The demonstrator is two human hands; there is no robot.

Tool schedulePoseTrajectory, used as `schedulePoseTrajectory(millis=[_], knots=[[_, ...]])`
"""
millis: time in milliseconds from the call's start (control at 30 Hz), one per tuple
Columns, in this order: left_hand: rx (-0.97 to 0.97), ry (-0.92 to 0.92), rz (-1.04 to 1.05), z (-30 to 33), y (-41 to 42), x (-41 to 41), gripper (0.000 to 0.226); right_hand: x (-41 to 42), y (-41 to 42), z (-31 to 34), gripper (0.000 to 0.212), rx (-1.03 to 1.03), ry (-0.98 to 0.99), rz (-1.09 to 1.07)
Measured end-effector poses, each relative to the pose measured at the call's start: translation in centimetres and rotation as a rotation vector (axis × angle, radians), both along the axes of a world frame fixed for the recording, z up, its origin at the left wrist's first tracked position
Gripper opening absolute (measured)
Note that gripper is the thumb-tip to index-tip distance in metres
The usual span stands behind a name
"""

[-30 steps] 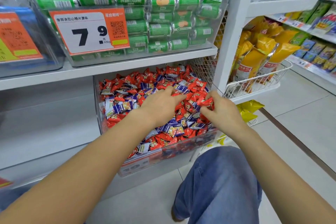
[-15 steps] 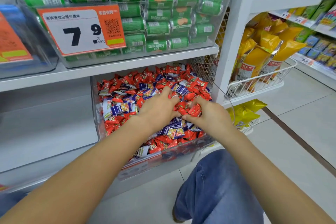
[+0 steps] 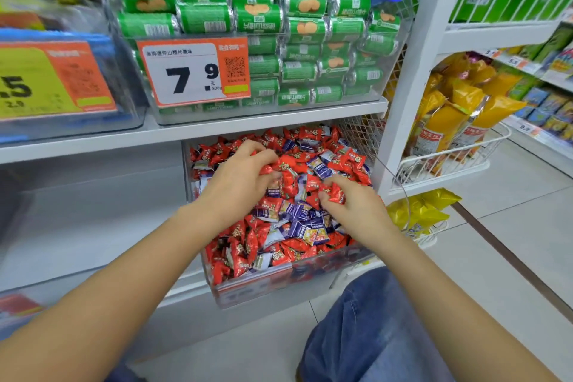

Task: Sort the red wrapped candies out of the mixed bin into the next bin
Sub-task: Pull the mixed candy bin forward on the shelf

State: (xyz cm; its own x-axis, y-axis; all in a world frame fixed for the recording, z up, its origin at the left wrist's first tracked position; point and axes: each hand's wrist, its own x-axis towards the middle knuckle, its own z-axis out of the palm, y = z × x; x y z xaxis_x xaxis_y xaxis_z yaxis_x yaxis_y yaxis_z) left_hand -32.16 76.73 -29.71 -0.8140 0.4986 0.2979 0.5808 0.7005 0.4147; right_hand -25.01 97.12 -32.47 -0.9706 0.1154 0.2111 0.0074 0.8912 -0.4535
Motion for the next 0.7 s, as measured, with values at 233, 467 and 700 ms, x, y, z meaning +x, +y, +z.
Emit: schedulePoseTrajectory(millis=[233,467,700], knots=[[0.125,-0.036,0.131,1.8,-9.5,3.0,0.012,0.2,-7.2,4.1,0.02,-0.311,-0.002,0.221],[0.01,-0.26,0.367,0.1,-21.3,1.7,0.014,-5.0,-20.5,4.3,0.022,-0.224,-0.053,0.463],[-0.051,-0.518,0.369,-2.8,-24.5,-0.1,0.034,-8.4,-25.2,2.3,0.074,0.409,-0.273,0.597]])
